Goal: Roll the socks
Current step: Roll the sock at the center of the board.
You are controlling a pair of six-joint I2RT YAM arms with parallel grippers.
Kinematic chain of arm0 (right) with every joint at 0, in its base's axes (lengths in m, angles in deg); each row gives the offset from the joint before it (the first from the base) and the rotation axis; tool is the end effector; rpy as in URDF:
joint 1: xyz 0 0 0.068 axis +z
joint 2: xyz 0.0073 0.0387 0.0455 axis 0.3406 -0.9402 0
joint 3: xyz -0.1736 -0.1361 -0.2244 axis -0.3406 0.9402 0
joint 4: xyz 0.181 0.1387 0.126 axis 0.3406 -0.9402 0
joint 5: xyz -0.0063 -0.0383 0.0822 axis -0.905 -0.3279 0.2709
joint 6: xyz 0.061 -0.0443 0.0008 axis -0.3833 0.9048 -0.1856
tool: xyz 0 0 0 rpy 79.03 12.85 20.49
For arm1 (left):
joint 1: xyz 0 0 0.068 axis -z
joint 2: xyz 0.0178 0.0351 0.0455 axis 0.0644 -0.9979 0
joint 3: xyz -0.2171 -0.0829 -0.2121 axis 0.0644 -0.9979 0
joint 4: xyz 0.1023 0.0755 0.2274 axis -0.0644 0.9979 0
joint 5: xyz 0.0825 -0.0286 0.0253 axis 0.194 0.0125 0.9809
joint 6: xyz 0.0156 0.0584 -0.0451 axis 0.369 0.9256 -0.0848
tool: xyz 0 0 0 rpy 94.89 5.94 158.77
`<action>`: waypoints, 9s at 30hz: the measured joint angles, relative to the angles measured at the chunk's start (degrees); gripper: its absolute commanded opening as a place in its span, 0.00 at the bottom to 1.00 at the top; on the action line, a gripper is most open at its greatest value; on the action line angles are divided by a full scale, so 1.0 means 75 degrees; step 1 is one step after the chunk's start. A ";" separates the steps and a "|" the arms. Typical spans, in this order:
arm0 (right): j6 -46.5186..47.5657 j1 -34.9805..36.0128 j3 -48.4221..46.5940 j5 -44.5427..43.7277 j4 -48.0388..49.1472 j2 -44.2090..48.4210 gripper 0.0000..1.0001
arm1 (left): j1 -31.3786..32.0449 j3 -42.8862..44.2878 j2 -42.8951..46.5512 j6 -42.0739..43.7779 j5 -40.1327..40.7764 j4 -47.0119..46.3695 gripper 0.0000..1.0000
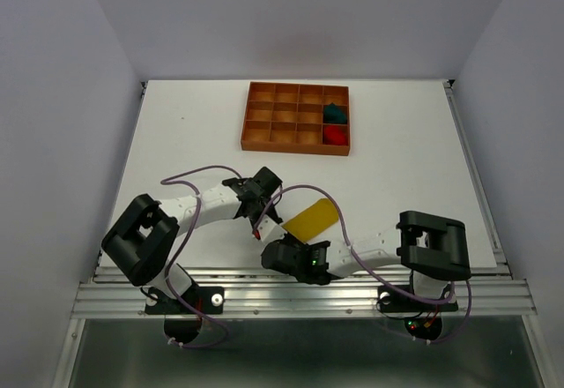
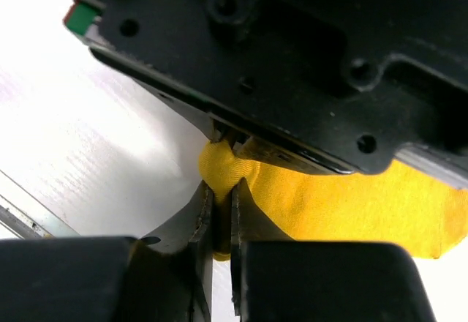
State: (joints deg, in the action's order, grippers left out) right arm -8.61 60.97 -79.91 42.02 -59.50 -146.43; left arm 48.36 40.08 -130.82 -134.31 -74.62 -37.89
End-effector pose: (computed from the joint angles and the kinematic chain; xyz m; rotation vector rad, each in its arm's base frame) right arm 0.0932 0.3397 0.1691 -1.0592 1.9855 0.0441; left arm 0.1984 -0.2123 0.1874 -0.3390 2.9089 -0.6985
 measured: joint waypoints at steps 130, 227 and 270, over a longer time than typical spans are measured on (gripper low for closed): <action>-0.0460 -0.1664 0.1052 0.3325 0.0338 0.2209 0.59 | 0.0367 0.0306 -0.0495 0.0376 0.0411 -0.0790 0.00; -0.0927 -0.0586 0.0965 0.0367 0.0000 0.1271 0.38 | 0.0388 0.0187 -0.0367 -0.0105 0.0262 -0.0749 0.00; -0.2361 -0.2751 0.0227 0.5441 -0.0006 0.0848 0.01 | -0.1075 -0.1137 0.3232 0.0796 0.1008 -0.0551 0.80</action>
State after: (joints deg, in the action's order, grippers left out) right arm -26.31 40.33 -78.20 82.83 -59.54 -140.07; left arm 40.29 31.56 -106.58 -128.34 -67.06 -42.03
